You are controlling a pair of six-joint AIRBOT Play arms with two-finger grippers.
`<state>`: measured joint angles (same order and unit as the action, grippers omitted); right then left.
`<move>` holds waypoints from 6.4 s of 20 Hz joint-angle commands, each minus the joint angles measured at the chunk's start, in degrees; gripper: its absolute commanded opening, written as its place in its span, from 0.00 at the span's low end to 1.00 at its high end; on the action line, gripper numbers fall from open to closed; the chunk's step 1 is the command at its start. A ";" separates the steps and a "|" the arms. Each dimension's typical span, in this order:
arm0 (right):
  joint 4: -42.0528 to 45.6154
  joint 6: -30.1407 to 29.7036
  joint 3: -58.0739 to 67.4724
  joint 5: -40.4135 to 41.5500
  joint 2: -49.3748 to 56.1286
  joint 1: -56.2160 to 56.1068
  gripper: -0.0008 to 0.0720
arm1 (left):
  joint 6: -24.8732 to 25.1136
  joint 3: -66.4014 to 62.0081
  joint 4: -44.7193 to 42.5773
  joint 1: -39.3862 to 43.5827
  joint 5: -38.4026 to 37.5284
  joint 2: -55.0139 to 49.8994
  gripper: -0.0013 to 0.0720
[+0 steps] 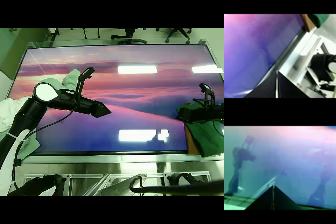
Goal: Fold the shirts.
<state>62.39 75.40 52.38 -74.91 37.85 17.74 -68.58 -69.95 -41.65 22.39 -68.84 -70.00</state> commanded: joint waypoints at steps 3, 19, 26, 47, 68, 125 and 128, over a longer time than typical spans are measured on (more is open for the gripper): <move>-5.81 0.02 -0.02 1.46 1.01 -0.02 0.05 | -4.37 -4.09 -20.83 -8.04 6.54 -1.16 0.04; -7.61 0.02 -0.02 8.94 10.93 -0.02 0.69 | -6.47 -30.82 -29.40 -31.01 12.63 -44.24 0.94; -10.25 -0.63 -0.02 8.94 11.45 -0.02 0.11 | -9.99 -48.59 -28.06 -28.26 -2.25 -45.09 0.03; -10.62 -3.43 3.04 5.92 2.91 0.00 0.51 | -8.20 -29.70 -11.10 0.96 -7.52 -26.64 0.10; -28.63 -17.18 -2.23 28.28 30.47 -32.54 0.54 | -9.16 11.63 -16.74 -13.51 8.35 -17.62 0.97; -17.20 -11.15 17.00 0.42 32.33 -24.81 0.57 | -3.85 7.19 -9.29 -22.53 0.48 -15.72 0.03; -19.37 -12.02 13.31 10.71 33.46 -31.71 0.57 | -3.80 7.19 -9.29 -22.36 0.66 -15.74 0.03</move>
<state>45.12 63.86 68.84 -72.01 70.78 -9.19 -73.43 -62.94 -52.42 0.32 -68.84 -85.49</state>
